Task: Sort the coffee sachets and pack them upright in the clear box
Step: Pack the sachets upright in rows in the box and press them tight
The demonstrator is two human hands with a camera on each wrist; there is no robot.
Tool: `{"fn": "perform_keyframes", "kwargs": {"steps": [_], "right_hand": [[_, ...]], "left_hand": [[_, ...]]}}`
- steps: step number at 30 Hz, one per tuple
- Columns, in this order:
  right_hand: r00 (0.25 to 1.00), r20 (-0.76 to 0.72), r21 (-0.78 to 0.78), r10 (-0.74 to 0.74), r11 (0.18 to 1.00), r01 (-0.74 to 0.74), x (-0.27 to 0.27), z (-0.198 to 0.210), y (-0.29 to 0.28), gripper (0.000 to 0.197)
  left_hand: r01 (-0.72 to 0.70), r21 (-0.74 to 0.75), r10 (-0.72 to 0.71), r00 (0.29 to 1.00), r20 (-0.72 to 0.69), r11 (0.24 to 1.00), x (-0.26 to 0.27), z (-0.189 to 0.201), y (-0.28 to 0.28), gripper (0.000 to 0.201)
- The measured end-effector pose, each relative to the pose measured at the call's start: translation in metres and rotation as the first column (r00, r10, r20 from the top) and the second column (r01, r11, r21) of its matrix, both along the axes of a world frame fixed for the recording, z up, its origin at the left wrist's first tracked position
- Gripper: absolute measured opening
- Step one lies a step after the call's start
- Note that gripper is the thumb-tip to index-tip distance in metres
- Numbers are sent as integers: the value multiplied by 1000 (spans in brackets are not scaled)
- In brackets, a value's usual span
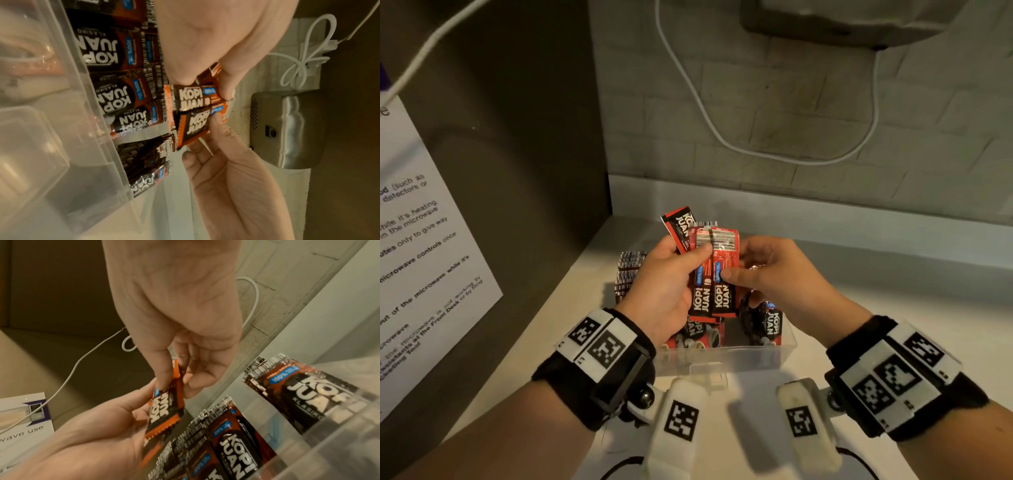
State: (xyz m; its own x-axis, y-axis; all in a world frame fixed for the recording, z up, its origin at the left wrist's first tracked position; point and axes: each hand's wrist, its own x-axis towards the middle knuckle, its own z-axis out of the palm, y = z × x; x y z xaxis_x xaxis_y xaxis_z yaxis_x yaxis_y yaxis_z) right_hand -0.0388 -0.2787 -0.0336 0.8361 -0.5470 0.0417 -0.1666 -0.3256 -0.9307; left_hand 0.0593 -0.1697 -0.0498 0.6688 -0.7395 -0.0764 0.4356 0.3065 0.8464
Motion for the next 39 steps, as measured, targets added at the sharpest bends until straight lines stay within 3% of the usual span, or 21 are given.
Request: {"fn": "perform_keyframes", "kwargs": {"steps": [8, 13, 20, 24, 26, 28, 32, 34, 39], "right_hand": [[998, 37, 185, 56, 981, -62, -1, 0, 6, 19], [998, 51, 243, 31, 969, -42, -2, 2, 6, 22], [993, 111, 265, -49, 964, 18, -2, -1, 4, 23], [941, 301, 264, -156, 962, 75, -4, 6, -6, 25], [871, 462, 219, -168, 973, 72, -6, 12, -11, 24], [828, 549, 68, -116, 993, 94, -5, 13, -13, 24], [852, 513, -321, 108, 944, 74, -4, 1, -8, 15], [852, 503, -377, 147, 924, 63, -3, -5, -8, 18], [889, 421, -423, 181, 906, 15, -6, -9, -8, 22]], "left_hand": [[-59, -52, 56, 997, -59, 997, -3, 3, -5, 23], [-13, -92, 2, 993, -121, 996, -6, 9, -2, 15], [-92, -40, 92, 996, -9, 995, -7, 8, -4, 17], [-106, 13, 106, 993, -49, 994, 1, 9, -3, 9], [-59, 60, 64, 995, -83, 996, 5, 9, 0, 10], [8, 105, 4, 993, -119, 994, 4, 10, 2, 12], [228, 109, -211, 966, -146, 967, 0, 15, 3, 38], [247, 83, -236, 963, -129, 965, 0, 16, 4, 42], [150, 66, -148, 989, -26, 987, 0, 12, 5, 31]]}}
